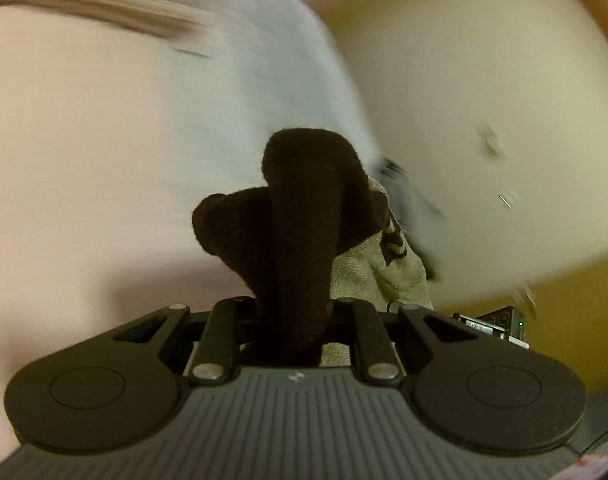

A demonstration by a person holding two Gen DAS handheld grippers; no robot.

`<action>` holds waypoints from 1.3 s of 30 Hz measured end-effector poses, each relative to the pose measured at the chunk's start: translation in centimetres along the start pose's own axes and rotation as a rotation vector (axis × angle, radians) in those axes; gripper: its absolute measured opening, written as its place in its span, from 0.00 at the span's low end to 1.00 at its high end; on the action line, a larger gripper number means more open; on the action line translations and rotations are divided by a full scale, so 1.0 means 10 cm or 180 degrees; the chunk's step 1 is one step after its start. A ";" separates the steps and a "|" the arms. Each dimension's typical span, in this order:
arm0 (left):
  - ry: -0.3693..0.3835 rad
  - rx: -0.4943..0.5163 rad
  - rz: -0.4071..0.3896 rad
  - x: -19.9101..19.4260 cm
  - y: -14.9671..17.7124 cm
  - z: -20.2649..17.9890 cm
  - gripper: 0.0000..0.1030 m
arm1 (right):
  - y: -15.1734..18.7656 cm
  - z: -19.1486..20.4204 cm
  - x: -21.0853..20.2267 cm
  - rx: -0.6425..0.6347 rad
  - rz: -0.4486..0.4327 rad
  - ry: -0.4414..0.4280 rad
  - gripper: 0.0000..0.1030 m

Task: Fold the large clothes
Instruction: 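Carry the sweatshirt to the clothes stack and place it on top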

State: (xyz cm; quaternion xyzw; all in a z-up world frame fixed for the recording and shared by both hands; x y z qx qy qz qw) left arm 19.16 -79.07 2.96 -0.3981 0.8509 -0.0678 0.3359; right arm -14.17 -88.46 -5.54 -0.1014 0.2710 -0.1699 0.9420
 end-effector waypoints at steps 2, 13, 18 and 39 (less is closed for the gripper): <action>0.0285 0.0149 0.0144 0.74 -0.10 -0.62 0.13 | -0.67 -0.23 -0.65 -0.0001 -0.0316 0.0176 0.16; 0.0688 0.0069 0.0405 3.72 -0.58 -2.60 0.13 | -3.33 -1.23 -1.85 -0.0085 -0.0782 0.0728 0.17; 0.0369 0.0142 0.0509 4.33 -0.75 -2.51 0.13 | -3.53 -1.80 -1.54 0.0193 -0.0653 0.0730 0.17; -0.1005 0.1364 -0.0182 3.33 -0.60 -2.82 0.88 | -2.63 -1.06 -2.31 -0.1222 -0.1584 0.2086 0.66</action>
Point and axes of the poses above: each gripper's, at about its wrist camera, not at the fingertips, and x roughly the way its jaws point, z to its left, y to its underside, the point moved 5 cm from there along x, roughly the way its jaws point, and after that the axes turned 8 degrees about -z, right-handed, at the moved point
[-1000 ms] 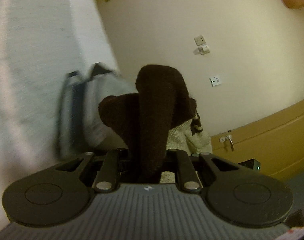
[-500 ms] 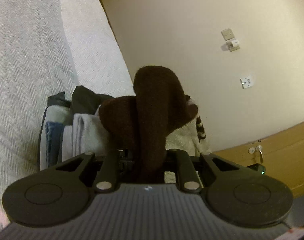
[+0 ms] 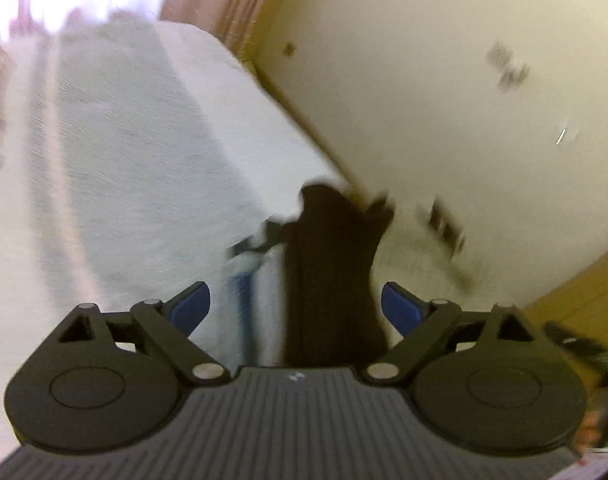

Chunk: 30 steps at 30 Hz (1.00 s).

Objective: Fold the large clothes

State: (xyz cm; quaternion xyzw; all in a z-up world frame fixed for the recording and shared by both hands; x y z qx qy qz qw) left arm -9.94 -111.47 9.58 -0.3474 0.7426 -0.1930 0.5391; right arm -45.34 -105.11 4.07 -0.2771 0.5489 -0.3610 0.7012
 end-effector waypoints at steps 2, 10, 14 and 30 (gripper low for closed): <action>-0.0198 0.0297 0.0073 -0.29 0.23 -0.13 0.88 | 0.28 0.22 -0.31 -0.0147 0.0145 -0.0021 0.67; -0.0254 0.0710 0.0071 -1.60 1.36 -0.43 0.92 | 1.31 0.82 -1.50 -0.0299 0.0402 -0.0002 0.67; -0.0320 0.0781 0.0002 -2.20 1.75 -0.46 0.92 | 1.57 0.96 -2.09 -0.0248 0.0369 0.0050 0.67; -0.0451 0.0732 -0.0148 -3.57 2.30 -0.65 0.92 | 1.75 1.27 -3.29 -0.0340 0.0346 -0.0023 0.67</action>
Point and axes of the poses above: each gripper's, at about its wrist camera, not at the fingertips, and x roughly the way its jaws point, z to its left, y to its underside, the point moved 5 cm from there along x, roughly the way its jaws point, and after that the axes turned 8 degrees about -z, right-handed, at the moved point
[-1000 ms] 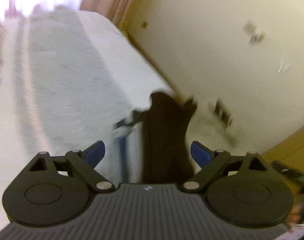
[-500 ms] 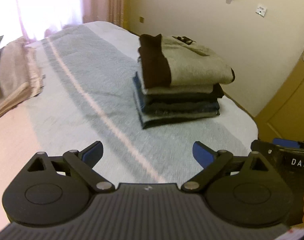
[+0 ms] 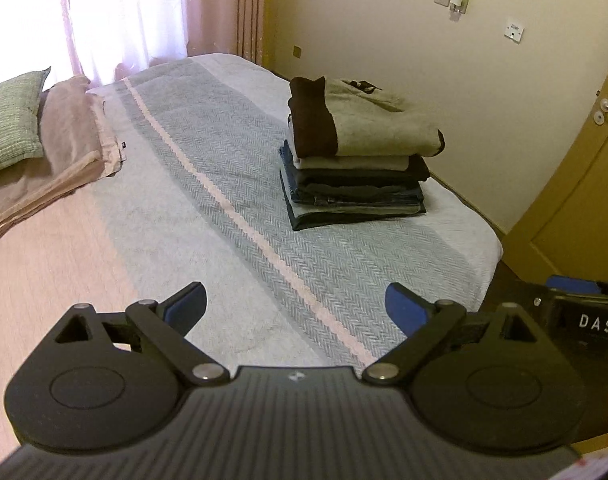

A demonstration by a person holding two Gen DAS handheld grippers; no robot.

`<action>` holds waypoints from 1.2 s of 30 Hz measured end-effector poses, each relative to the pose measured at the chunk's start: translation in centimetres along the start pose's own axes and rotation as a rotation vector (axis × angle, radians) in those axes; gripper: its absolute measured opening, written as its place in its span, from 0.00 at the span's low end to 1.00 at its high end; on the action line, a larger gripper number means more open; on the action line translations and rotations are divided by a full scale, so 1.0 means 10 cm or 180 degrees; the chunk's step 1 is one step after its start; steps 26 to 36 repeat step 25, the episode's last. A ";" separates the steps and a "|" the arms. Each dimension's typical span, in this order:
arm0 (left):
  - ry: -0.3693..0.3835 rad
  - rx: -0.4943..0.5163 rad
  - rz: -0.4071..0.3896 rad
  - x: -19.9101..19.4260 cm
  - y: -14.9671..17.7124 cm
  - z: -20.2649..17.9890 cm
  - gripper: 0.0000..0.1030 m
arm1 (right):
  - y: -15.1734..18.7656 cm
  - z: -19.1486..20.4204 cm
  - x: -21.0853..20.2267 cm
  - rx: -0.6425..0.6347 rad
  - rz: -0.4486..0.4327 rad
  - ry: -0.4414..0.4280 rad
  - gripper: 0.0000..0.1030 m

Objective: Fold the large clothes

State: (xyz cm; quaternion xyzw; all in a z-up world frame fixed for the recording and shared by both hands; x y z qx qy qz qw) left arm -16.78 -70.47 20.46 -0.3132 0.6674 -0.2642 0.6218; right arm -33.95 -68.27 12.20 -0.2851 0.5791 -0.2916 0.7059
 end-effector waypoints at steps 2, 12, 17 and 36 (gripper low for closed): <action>-0.0002 -0.0027 -0.0012 -0.04 0.02 -0.04 0.92 | 0.00 -0.01 -0.06 -0.0045 -0.0015 -0.0031 0.67; -0.0032 -0.0036 -0.0092 -0.22 0.09 -0.32 0.92 | 0.03 -0.20 -0.29 -0.0078 -0.0093 -0.0129 0.67; -0.0034 -0.0025 -0.0122 -0.28 0.13 -0.46 0.92 | 0.03 -0.28 -0.38 -0.0084 -0.0124 -0.0172 0.67; -0.0098 -0.0038 -0.0157 -0.33 0.16 -0.62 0.92 | 0.02 -0.42 -0.44 -0.0114 -0.0132 -0.0240 0.67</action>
Point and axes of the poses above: each gripper's, at about its wrist camera, not at the fingertips, and x roughly the way its jaws point, z to its left, y to its underside, the point moved 5 cm from there along x, roughly the way its jaws point, and after that the axes turned 8 degrees about -z, right-handed, at the moved point
